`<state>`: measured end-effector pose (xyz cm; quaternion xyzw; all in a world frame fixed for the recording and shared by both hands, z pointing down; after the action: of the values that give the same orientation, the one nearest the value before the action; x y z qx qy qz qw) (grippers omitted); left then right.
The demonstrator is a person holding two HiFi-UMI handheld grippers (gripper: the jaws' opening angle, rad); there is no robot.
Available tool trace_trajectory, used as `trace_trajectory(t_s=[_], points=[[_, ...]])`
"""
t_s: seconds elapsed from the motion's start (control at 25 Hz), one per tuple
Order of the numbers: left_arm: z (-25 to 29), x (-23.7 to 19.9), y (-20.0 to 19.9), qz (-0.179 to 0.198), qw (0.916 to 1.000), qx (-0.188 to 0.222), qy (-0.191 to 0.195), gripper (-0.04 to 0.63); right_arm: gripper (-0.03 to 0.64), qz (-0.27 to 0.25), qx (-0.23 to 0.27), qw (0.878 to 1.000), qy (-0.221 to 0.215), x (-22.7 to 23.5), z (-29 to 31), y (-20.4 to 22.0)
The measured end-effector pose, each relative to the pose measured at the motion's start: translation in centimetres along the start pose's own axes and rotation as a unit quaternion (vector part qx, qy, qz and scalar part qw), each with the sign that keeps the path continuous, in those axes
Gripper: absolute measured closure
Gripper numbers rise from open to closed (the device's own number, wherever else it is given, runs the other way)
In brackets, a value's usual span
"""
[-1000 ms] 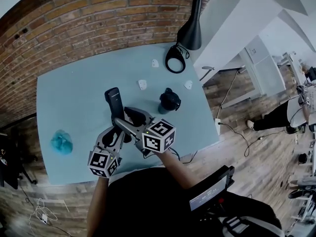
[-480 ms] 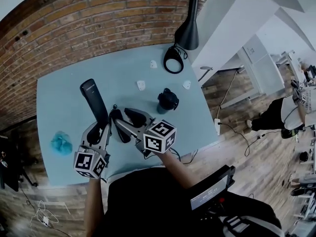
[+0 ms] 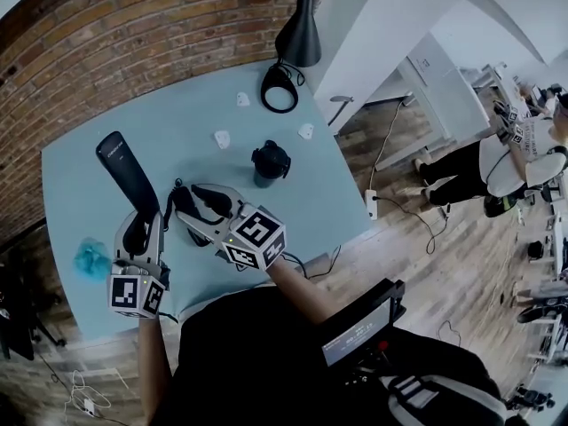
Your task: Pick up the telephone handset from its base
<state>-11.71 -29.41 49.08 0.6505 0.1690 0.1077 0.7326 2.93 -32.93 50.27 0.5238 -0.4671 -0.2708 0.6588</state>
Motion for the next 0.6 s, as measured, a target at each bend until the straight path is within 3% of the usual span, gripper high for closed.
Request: trace_trajectory(t_s=[0.24,0.44,0.6], points=[[-0.3,0.1,-1.4,0.024,0.9995,0.021,-0.007,0.453,0.412,-0.038,0.023,0.999,-0.004,-0.8,-0.1,-1.3],[-0.4,0.0,-4.1,0.005,0.9982,0.059,-0.001,0.451,0.430,-0.062,0.042,0.997,-0.001,-1.4,-0.2,-2.9],[-0.8,0.2,-6.4,0.032,0.9962,0.081,-0.003,0.453,0.433,-0.089,0.050,0.995,-0.002,-2.4,-0.4,-3.9]])
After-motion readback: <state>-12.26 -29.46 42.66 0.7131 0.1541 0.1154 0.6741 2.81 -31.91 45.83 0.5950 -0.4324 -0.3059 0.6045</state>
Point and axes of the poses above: the fingertips, and each gripper's own axes: z forward along the fingers, x to its right, y out of its underside, the point moved 6 cm from there along -z, backward along the fingers, and after that the axes turned 6 degrees about -y, right-handed, at the moved point
